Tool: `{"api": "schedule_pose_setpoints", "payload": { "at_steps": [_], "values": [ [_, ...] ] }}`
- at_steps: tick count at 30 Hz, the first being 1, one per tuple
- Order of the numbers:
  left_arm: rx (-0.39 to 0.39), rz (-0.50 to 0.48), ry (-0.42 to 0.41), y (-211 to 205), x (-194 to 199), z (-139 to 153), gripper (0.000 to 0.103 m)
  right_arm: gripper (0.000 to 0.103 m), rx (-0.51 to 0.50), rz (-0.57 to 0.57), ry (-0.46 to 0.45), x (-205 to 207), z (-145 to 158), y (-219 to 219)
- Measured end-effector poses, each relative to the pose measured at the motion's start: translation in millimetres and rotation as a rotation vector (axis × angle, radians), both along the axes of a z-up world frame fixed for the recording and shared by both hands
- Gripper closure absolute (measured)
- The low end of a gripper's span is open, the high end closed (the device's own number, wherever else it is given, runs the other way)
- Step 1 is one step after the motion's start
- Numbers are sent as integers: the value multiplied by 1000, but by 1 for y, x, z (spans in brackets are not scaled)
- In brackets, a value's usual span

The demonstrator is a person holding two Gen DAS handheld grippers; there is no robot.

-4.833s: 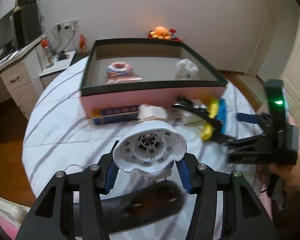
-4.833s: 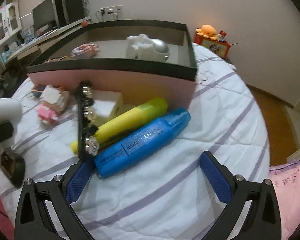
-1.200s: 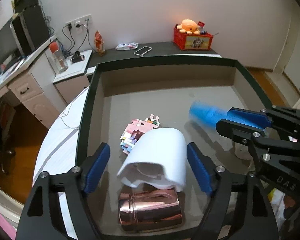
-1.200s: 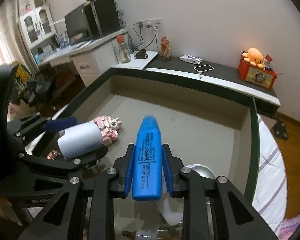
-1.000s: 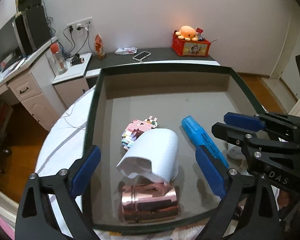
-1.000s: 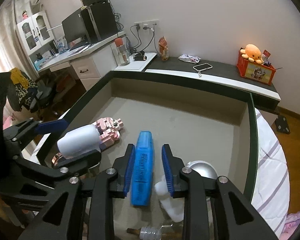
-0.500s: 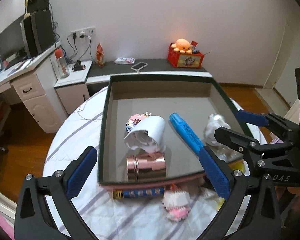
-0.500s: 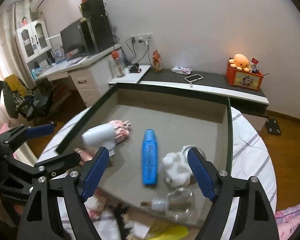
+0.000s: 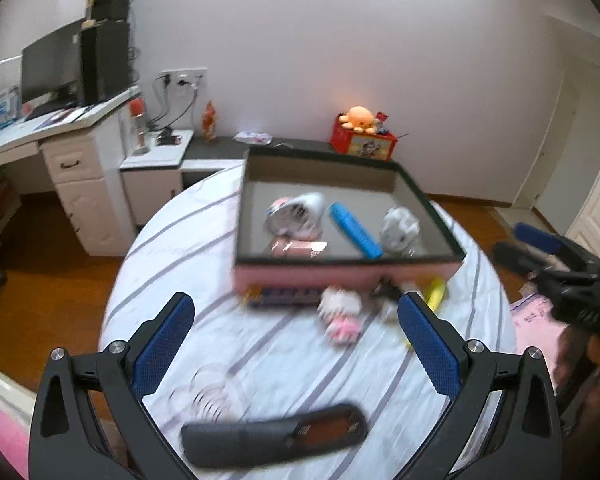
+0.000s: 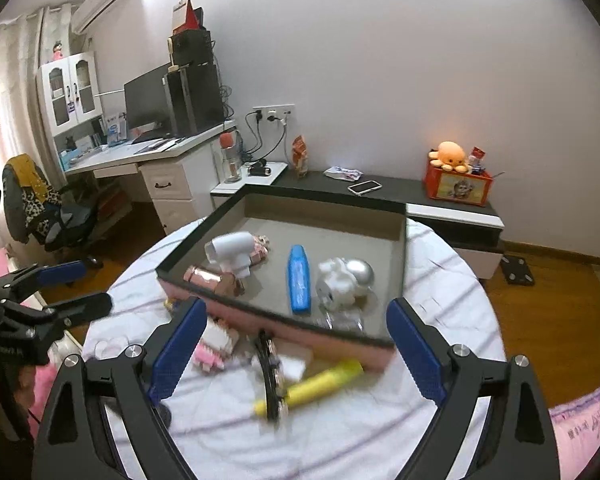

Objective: Organize rigid objects
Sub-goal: 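Withdraw both tools from the box back over the bed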

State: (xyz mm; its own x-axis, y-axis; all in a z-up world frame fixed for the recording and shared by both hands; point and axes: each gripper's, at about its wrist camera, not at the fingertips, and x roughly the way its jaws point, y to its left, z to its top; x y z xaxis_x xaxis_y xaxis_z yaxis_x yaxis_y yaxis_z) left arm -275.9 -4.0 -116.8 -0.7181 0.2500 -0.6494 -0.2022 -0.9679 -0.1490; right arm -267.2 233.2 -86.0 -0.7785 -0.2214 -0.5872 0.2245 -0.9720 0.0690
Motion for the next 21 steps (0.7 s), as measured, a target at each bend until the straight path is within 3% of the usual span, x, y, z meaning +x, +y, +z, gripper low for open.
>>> {"api": "schedule_pose_setpoints", "payload": {
  "at_steps": [8,21],
  "values": [
    [-32,56,-65,-27,34,-22,0,10,-23,-70,-35,46,-18,21],
    [-92,38,-78,-16,49,-28,0,10,2,-59,-74,63,-34,12]
  ]
}}
